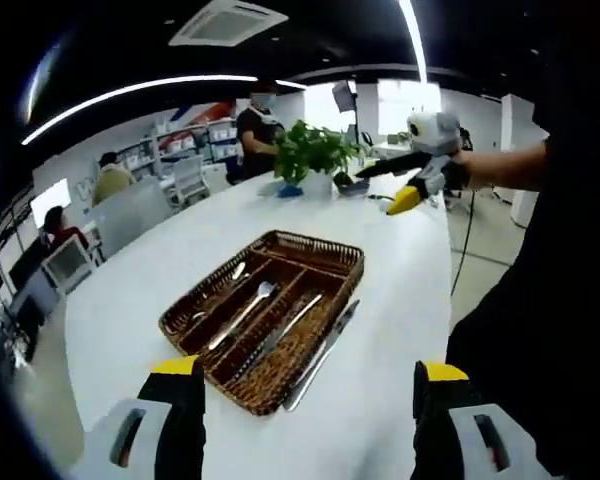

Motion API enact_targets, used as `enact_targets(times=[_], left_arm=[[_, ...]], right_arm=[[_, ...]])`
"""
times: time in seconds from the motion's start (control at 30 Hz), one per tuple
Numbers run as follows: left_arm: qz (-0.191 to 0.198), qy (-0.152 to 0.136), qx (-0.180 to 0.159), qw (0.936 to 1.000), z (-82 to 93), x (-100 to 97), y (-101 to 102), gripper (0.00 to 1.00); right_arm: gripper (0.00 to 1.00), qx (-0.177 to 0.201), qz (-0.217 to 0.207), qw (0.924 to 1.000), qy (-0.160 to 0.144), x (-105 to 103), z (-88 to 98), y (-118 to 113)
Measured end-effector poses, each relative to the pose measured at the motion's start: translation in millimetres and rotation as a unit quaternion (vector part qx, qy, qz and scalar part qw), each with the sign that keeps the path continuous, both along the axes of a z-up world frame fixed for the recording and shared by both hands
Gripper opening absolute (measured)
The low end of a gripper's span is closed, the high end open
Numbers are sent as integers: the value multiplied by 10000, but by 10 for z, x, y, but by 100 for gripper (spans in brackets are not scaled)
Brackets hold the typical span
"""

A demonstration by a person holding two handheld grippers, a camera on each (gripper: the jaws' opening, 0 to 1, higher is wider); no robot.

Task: Arrange the knives, forks, and spoons in their matching storage slots by inserting each utensil handle-first until every utensil is classified and aligned in the correct compartment

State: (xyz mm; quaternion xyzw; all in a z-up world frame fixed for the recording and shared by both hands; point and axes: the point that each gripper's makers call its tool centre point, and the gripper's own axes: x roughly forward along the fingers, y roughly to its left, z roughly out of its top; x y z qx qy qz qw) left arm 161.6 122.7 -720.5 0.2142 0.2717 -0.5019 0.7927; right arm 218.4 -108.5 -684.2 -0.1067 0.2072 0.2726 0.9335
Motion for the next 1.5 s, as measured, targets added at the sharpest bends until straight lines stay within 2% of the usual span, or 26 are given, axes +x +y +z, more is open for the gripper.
enact_targets(times=[0.07,0.13,0.3,0.4,0.57,0.67,0.83,0.93,0.97,1.03,1.1,1.13,1.17,1.23,1.27,1.3,1.33,1.37,1.4,1.5], left_arm=[[-383,133,345,9986,-176,-61,-106,85],[-700,191,509,9961,-404,-58,-196,80],[-1131,647,908,9873,-901,-114,-374,74],[-1240,798,1026,9837,-1095,-115,-447,70],[-1344,857,1219,9797,-1298,-86,-495,71],[-1347,979,1250,9781,-1374,-79,-490,71],[-1324,1020,1223,9783,-1430,-36,-498,69],[-1376,1042,1313,9762,-1482,-66,-494,69],[-1441,970,1276,9765,-1468,-57,-509,69],[-1403,1044,1269,9764,-1451,-80,-507,68],[-1442,1075,1243,9758,-1441,-101,-510,62],[-1475,1084,1268,9749,-1447,-113,-500,60],[-1524,1214,1340,9716,-1469,-164,-474,58],[-1645,1063,1484,9693,-1511,-174,-440,61],[-1668,888,1493,9706,-1490,-136,-444,60],[-1560,697,1254,9773,-1415,-60,-521,64],[-1461,673,1146,9803,-1378,-21,-545,67],[-1446,948,1162,9781,-1364,-66,-518,64],[-1426,812,1141,9798,-1362,6,-538,62],[-1523,898,1260,9762,-1446,-25,-535,63]], right_arm=[[99,11,-2,10000,5,-10,1,-4],[99,1,-6,10000,7,-26,-7,-24],[99,11,-115,9999,35,-57,-22,-121],[99,25,-180,9998,49,-91,-27,-181],[99,35,-290,9995,89,-135,-56,-272],[99,45,-353,9993,110,-161,-76,-307],[99,68,-391,9991,150,-192,-101,-315],[99,81,-413,9990,171,-198,-126,-318],[99,88,-415,9989,173,-198,-128,-317],[99,94,-416,9989,169,-198,-126,-315],[99,95,-407,9990,171,-200,-125,-306],[99,93,-400,9990,177,-201,-128,-301],[99,90,-385,9991,182,-205,-128,-292],[99,91,-370,9991,180,-207,-127,-277],[99,85,-364,9991,181,-207,-129,-272],[99,78,-352,9992,180,-209,-128,-266],[99,81,-342,9992,175,-209,-124,-261],[99,84,-329,9993,174,-212,-119,-254],[99,79,-322,9993,176,-214,-118,-251],[99,69,-318,9993,177,-215,-120,-249]])
